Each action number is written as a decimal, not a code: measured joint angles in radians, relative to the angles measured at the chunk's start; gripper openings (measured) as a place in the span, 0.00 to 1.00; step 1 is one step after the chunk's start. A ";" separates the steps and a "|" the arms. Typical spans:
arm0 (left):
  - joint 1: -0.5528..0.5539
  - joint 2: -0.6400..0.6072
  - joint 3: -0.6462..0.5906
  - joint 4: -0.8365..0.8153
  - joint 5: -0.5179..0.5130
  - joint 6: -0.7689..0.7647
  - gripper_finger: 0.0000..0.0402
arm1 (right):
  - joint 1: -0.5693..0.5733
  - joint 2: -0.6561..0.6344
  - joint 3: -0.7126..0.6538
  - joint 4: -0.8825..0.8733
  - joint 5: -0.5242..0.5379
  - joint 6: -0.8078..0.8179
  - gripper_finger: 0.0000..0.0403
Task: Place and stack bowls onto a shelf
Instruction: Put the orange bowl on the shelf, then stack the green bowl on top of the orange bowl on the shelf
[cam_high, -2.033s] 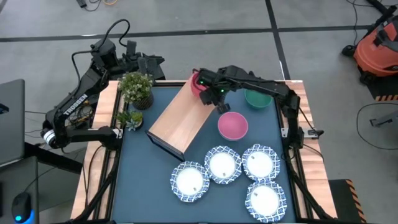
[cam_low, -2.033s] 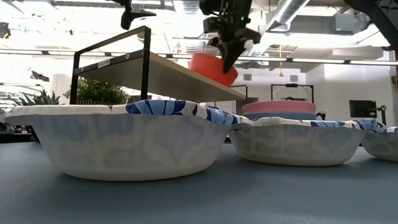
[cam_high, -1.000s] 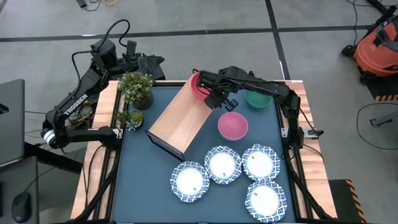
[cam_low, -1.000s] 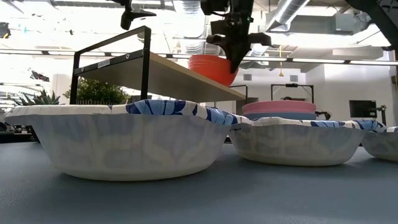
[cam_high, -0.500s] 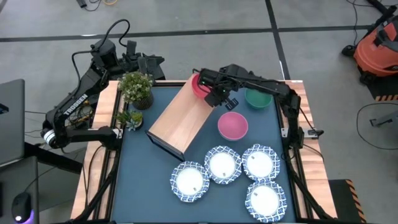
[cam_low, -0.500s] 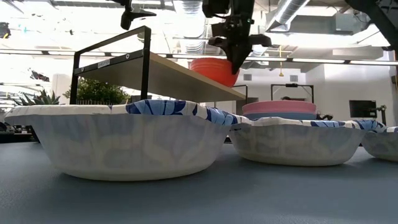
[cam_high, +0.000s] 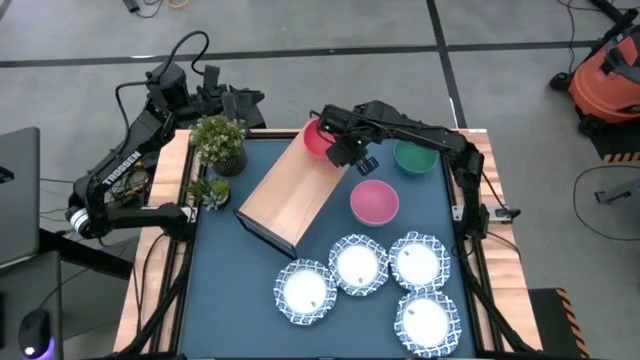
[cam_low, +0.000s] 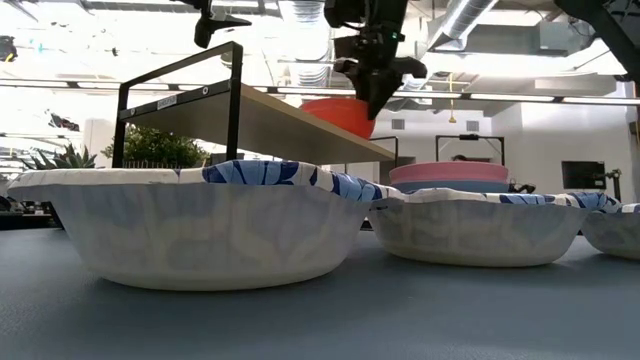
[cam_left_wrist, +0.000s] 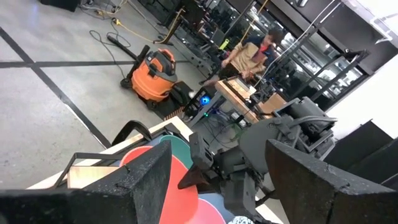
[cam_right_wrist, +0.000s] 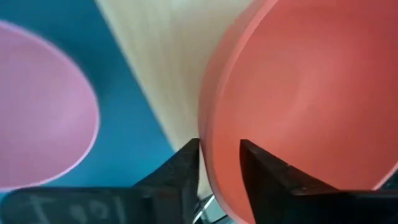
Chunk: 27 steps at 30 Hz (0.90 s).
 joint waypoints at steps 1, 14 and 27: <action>0.000 0.000 0.000 0.000 0.000 0.004 0.61 | 0.003 0.000 0.000 0.012 0.000 0.013 0.39; 0.000 0.000 0.000 0.000 -0.011 0.023 0.61 | 0.007 -0.037 0.000 0.002 0.000 0.297 0.50; 0.000 0.000 0.000 0.000 -0.011 0.021 0.61 | -0.056 -0.140 0.000 -0.241 0.003 0.951 0.50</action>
